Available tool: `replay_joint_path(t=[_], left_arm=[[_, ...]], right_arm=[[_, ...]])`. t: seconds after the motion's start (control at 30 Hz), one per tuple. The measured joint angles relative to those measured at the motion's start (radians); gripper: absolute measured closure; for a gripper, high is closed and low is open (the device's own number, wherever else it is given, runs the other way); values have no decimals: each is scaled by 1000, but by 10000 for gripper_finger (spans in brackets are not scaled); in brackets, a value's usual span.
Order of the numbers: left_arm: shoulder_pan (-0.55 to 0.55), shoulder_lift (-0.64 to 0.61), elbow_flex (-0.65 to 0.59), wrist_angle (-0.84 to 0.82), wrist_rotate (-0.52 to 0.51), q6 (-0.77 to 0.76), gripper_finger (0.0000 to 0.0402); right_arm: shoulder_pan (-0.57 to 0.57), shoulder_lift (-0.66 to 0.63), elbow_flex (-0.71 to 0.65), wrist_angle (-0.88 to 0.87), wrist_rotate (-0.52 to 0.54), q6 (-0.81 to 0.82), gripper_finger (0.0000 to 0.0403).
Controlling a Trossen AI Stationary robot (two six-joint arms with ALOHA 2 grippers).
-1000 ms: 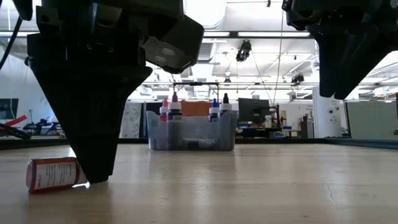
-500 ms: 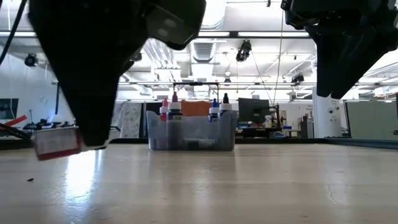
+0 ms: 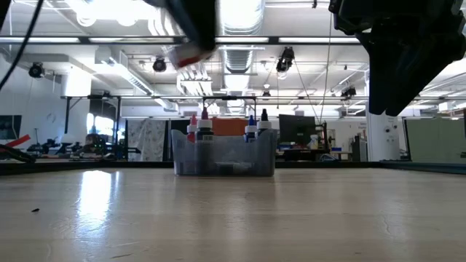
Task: Pick & Place food coloring
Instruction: Put the small yellow food coloring bottle into the black bin, then return to Home Position
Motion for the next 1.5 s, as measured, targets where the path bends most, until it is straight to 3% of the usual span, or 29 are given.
replay_joint_path(t=[0.23, 0.33, 0.4, 0.57, 0.77, 0.93, 1.1, 1.23, 1.5], left_arm=[[136, -132, 56, 15, -272, 275, 366], [227, -205, 15, 81, -323, 460, 366], [303, -254, -43, 181, -281, 567, 366], [517, -371, -302, 516, -35, 715, 366], [701, -492, -616, 733, 214, 725, 366], [777, -544, -821, 941, 382, 729, 366], [797, -551, -917, 1058, 372, 739, 359], [794, -554, -926, 1096, 348, 762, 324], [775, -597, -908, 953, 341, 719, 231]], right_arm=[[0, 0, -1, -18, -4, -4, 183], [-6, -1, -11, -39, -4, 2, 183], [-15, -1, -21, -37, -5, 5, 183], [-50, -1, -41, -36, -53, -35, 183], [-103, -1, -68, -25, -130, -107, 183], [-163, -1, -95, 24, -165, -180, 183], [-223, -1, -106, 94, -181, -231, 183], [-246, -1, -106, 127, -180, -243, 183], [-227, -8, -106, 157, -140, -242, 183]])
